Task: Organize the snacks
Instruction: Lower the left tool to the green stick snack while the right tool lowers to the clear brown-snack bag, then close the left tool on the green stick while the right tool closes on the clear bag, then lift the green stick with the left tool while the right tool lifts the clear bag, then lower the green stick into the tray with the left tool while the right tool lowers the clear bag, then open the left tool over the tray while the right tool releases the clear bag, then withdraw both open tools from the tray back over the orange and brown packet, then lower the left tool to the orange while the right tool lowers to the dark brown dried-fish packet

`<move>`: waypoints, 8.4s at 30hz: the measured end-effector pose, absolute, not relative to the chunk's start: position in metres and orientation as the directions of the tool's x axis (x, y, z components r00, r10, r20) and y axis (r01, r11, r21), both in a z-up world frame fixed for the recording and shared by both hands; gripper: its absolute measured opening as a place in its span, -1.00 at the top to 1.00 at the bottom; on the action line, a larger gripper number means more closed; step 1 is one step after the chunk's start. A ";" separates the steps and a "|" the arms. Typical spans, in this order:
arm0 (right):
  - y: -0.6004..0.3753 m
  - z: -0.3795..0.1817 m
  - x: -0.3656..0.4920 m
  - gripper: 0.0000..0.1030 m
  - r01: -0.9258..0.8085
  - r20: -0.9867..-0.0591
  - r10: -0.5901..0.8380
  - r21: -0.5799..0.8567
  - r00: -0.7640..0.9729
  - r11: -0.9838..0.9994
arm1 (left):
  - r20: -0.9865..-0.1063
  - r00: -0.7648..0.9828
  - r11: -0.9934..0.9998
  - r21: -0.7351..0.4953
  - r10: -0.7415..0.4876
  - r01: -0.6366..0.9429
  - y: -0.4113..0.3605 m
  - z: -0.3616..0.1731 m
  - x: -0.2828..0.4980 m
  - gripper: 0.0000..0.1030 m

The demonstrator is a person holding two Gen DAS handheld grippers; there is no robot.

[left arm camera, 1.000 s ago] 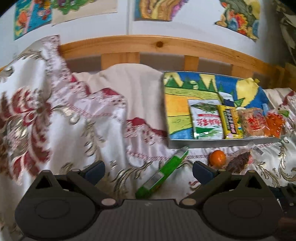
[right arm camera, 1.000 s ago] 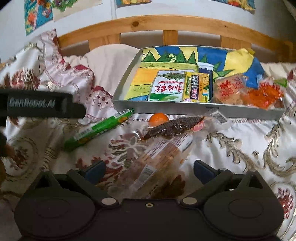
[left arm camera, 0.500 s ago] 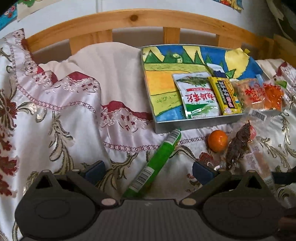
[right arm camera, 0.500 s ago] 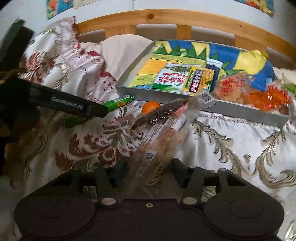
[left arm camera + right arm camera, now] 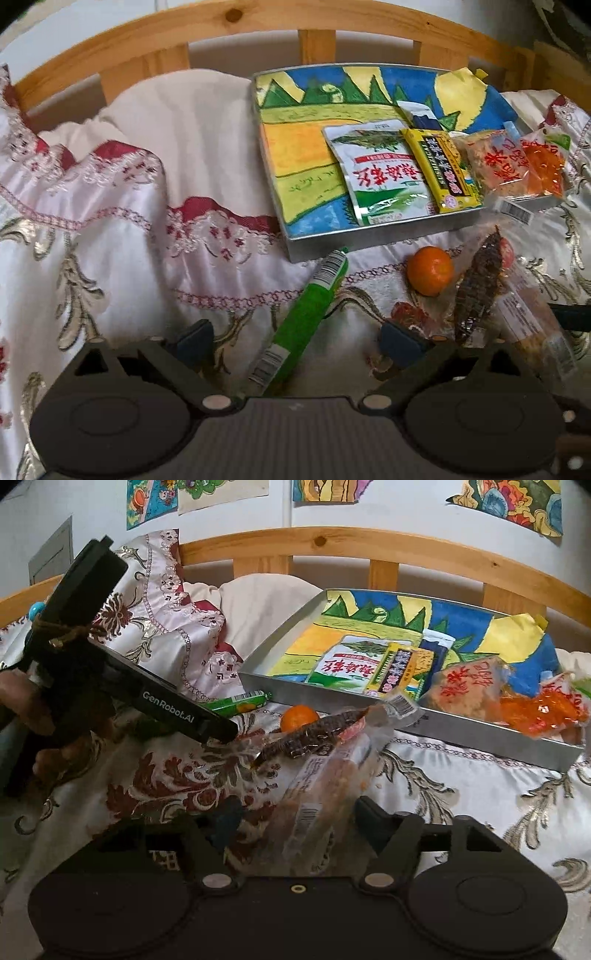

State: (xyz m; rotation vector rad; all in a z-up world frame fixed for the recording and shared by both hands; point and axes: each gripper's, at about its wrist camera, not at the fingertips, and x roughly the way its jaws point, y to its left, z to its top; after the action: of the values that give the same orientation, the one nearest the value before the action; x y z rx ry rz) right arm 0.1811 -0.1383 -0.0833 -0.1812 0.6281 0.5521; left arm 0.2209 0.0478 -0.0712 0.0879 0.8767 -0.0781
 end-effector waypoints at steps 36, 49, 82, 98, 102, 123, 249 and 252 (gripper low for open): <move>-0.151 -0.090 0.201 -0.26 -0.522 -0.610 0.472 0.109 0.637 0.846 | -0.864 0.472 0.983 -0.181 -0.177 0.038 0.054 -0.069 0.233 0.11; -0.152 -0.090 0.204 -0.11 -0.526 -0.616 0.480 0.123 0.624 0.842 | -0.854 0.476 0.965 -0.259 -0.210 -0.039 0.048 -0.064 0.209 0.64; -0.149 -0.073 0.165 0.09 -0.559 -0.561 0.361 -0.227 0.745 0.798 | -0.841 0.471 0.936 -0.343 -0.266 -0.084 0.009 -0.054 0.162 0.65; -0.180 -0.040 0.178 0.09 -0.450 -0.419 0.314 -0.278 0.852 0.849 | -0.753 0.605 0.935 -0.353 -0.257 -0.042 -0.016 -0.005 0.186 0.65; -0.192 -0.034 0.191 0.09 -0.409 -0.378 0.291 -0.283 0.879 0.868 | -0.733 0.634 0.940 -0.339 -0.245 -0.029 -0.025 0.003 0.207 0.65; -0.266 -0.016 0.312 0.09 -0.305 -0.259 0.264 -0.132 0.929 0.943 | -0.650 0.738 0.966 -0.259 -0.181 0.009 -0.082 0.015 0.359 0.65; -0.200 -0.031 0.091 -0.99 -0.321 -0.547 0.268 -0.002 0.793 0.947 | -0.598 0.780 0.974 0.004 0.184 -0.227 0.003 -0.019 0.048 -0.99; -0.199 -0.032 0.093 -0.99 -0.322 -0.550 0.269 0.000 0.791 0.947 | -0.603 0.777 0.975 0.009 0.181 -0.220 0.002 -0.018 0.053 -0.99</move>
State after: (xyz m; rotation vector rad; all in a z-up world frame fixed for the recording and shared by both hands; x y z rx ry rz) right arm 0.0927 -0.1994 -0.0315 -0.0960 0.5773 0.3186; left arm 0.0529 0.0024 -0.0184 -0.0635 0.6452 0.2168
